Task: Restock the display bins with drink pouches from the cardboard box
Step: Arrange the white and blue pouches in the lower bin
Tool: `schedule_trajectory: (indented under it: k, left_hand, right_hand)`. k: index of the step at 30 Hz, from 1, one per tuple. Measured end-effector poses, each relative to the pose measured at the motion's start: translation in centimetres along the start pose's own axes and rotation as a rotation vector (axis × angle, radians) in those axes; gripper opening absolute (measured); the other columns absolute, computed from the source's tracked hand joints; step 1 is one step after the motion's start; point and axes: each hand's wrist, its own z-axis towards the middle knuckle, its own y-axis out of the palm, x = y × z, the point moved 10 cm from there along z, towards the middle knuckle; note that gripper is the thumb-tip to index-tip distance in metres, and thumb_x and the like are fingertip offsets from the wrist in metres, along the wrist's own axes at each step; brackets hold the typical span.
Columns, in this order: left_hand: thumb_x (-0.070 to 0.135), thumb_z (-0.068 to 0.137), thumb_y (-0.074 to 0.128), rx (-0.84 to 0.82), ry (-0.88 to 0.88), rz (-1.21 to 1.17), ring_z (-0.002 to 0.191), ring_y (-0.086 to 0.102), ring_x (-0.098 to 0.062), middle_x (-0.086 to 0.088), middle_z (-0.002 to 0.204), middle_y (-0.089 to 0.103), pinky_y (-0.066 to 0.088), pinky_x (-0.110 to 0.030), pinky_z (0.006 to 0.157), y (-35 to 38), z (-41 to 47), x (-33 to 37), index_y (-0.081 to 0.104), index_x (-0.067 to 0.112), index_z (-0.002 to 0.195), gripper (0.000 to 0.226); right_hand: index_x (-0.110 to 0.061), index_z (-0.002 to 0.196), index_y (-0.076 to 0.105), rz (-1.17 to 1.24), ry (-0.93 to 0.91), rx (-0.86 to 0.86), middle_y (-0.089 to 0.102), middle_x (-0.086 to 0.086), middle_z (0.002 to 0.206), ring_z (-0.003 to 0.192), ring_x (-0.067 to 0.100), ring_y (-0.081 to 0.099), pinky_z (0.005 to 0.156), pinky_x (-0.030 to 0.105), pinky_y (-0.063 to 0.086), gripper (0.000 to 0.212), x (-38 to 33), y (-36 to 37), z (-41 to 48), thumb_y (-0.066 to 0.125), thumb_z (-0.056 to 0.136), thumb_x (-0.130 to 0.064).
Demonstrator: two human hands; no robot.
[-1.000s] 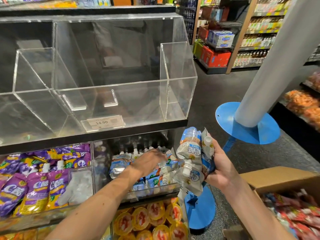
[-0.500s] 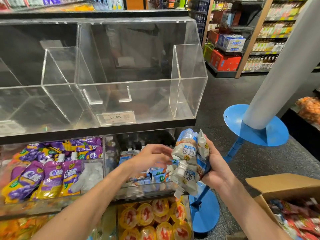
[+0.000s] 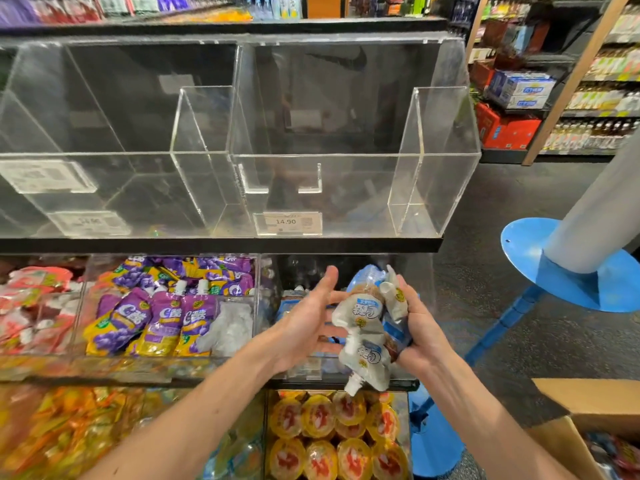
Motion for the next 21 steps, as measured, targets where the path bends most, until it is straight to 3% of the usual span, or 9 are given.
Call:
schedule_trajectory:
  k: [3, 5, 8, 10, 12, 14, 16, 18, 21]
  left_hand:
    - [0.071, 0.090, 0.042, 0.224, 0.034, 0.254, 0.102, 0.062, -0.012, 0.011, 0.105, 0.065, 0.051, -0.033, 0.086, -0.9, -0.2, 1.2, 0.060, 0.020, 0.126, 0.065]
    - [0.059, 0.095, 0.051, 0.307, 0.078, 0.258, 0.094, 0.065, -0.011, 0.007, 0.103, 0.067, 0.053, -0.032, 0.071, -1.7, 0.1, 1.9, 0.057, 0.018, 0.127, 0.052]
    - [0.050, 0.092, 0.062, 0.314, 0.072, 0.186, 0.096, 0.071, -0.018, -0.004, 0.108, 0.072, 0.059, -0.038, 0.079, -2.8, 0.3, 2.3, 0.057, 0.018, 0.125, 0.046]
    - [0.037, 0.093, 0.067, 0.314, 0.089, 0.120, 0.093, 0.072, -0.019, -0.005, 0.105, 0.073, 0.059, -0.034, 0.077, -4.1, -0.3, 3.2, 0.060, 0.016, 0.116, 0.032]
    - [0.032, 0.089, 0.073, 0.383, 0.135, 0.158, 0.091, 0.070, -0.020, -0.003, 0.100, 0.073, 0.055, -0.028, 0.073, -6.5, -1.1, 4.6, 0.060, 0.017, 0.106, 0.026]
    - [0.029, 0.084, 0.078, 0.496, 0.174, 0.307, 0.091, 0.067, -0.020, -0.003, 0.103, 0.071, 0.051, -0.031, 0.073, -9.0, -2.0, 5.8, 0.058, 0.017, 0.110, 0.035]
    - [0.023, 0.082, 0.079, 0.508, 0.188, 0.415, 0.092, 0.066, -0.020, -0.003, 0.108, 0.065, 0.056, -0.037, 0.074, -10.1, -2.2, 6.1, 0.051, 0.021, 0.123, 0.050]
    - [0.022, 0.082, 0.077, 0.445, 0.186, 0.537, 0.096, 0.066, -0.023, -0.002, 0.109, 0.063, 0.059, -0.041, 0.078, -9.7, -1.8, 5.8, 0.044, 0.034, 0.132, 0.061]
    - [0.024, 0.087, 0.068, 0.399, 0.268, 0.882, 0.093, 0.061, -0.018, 0.006, 0.104, 0.060, 0.053, -0.037, 0.080, -8.4, -1.0, 5.8, 0.044, 0.043, 0.125, 0.050]
  right_hand:
    - [-0.011, 0.124, 0.069, -0.063, 0.002, 0.044, 0.069, 0.019, 0.121, 0.112, 0.036, 0.066, 0.099, 0.052, 0.050, 0.062, 1.1, 0.7, 0.9, 0.069, 0.082, -0.056]
    - [-0.010, 0.124, 0.069, -0.069, 0.004, 0.041, 0.069, 0.019, 0.121, 0.111, 0.036, 0.067, 0.100, 0.055, 0.050, 0.061, 1.4, 1.4, 1.4, 0.070, 0.082, -0.054]
    - [-0.008, 0.114, 0.074, -0.060, -0.021, 0.052, 0.073, 0.018, 0.111, 0.098, 0.033, 0.072, 0.089, 0.052, 0.056, 0.052, 0.8, 1.9, 2.0, 0.067, 0.087, -0.052]
    - [-0.007, 0.102, 0.073, -0.053, -0.045, 0.068, 0.075, 0.012, 0.099, 0.088, 0.029, 0.073, 0.085, 0.046, 0.057, 0.047, 0.2, 1.7, 2.4, 0.066, 0.087, -0.051]
    - [-0.014, 0.081, 0.069, -0.022, -0.097, 0.109, 0.068, 0.002, 0.073, 0.065, 0.018, 0.068, 0.075, 0.040, 0.054, 0.035, -0.9, 0.9, 2.5, 0.066, 0.088, -0.048]
    - [-0.018, 0.069, 0.068, 0.022, -0.117, 0.127, 0.062, -0.001, 0.063, 0.053, 0.013, 0.062, 0.070, 0.038, 0.051, 0.034, -1.7, 0.1, 2.8, 0.065, 0.091, -0.044]
    - [-0.018, 0.064, 0.069, 0.029, -0.099, 0.142, 0.062, -0.001, 0.063, 0.052, 0.013, 0.061, 0.068, 0.038, 0.050, 0.038, -2.1, -0.4, 2.9, 0.064, 0.091, -0.045]
    - [-0.018, 0.071, 0.067, 0.011, -0.083, 0.154, 0.062, -0.001, 0.066, 0.059, 0.015, 0.059, 0.067, 0.039, 0.050, 0.034, -2.2, -0.6, 3.0, 0.065, 0.090, -0.047]
    - [-0.019, 0.082, 0.066, -0.008, -0.085, 0.170, 0.062, -0.001, 0.073, 0.066, 0.017, 0.058, 0.071, 0.040, 0.051, 0.030, -2.2, -0.9, 3.3, 0.066, 0.088, -0.049]
